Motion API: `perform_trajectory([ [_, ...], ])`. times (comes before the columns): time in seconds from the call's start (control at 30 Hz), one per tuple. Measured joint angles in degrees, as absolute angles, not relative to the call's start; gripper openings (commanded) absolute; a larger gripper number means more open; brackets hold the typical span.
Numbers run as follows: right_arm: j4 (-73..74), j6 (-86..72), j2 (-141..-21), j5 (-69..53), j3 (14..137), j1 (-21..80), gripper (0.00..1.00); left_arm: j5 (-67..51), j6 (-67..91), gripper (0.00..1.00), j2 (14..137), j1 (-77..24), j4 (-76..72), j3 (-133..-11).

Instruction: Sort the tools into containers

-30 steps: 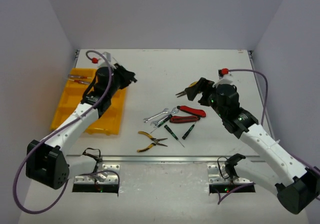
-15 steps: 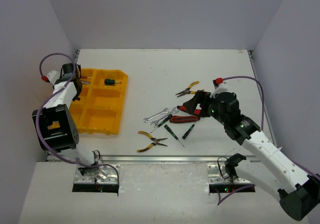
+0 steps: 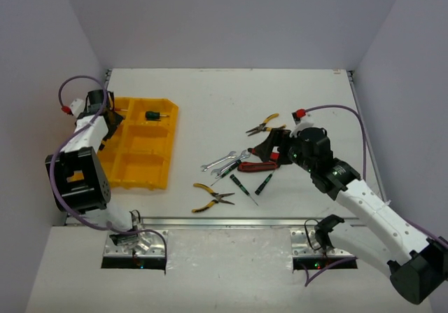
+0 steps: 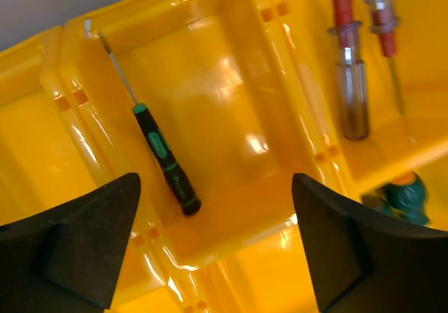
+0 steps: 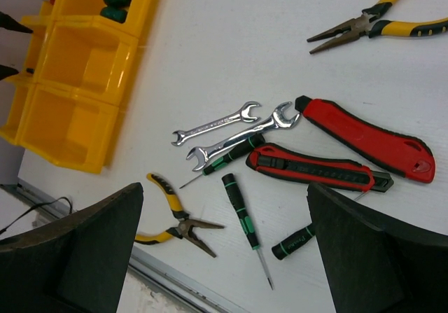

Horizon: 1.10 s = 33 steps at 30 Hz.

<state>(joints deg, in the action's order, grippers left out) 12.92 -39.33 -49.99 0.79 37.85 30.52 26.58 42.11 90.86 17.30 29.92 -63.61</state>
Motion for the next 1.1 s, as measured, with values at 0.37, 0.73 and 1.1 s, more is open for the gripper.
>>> perform_trajectory([
  [0.37,22.7,-24.3,-80.5,-5.2,53.4,35.4,0.76,15.1,37.5,1.00,64.0,9.4,27.9,-59.6],
  [0.73,29.4,-19.0,-100.7,-2.1,57.7,48.7,0.51,0.2,27.2,1.00,50.0,4.6,27.1,-45.9],
  [1.1,31.3,-19.7,-106.7,4.8,62.5,49.3,0.00,-5.6,23.1,1.00,45.5,4.6,28.0,-44.1],
])
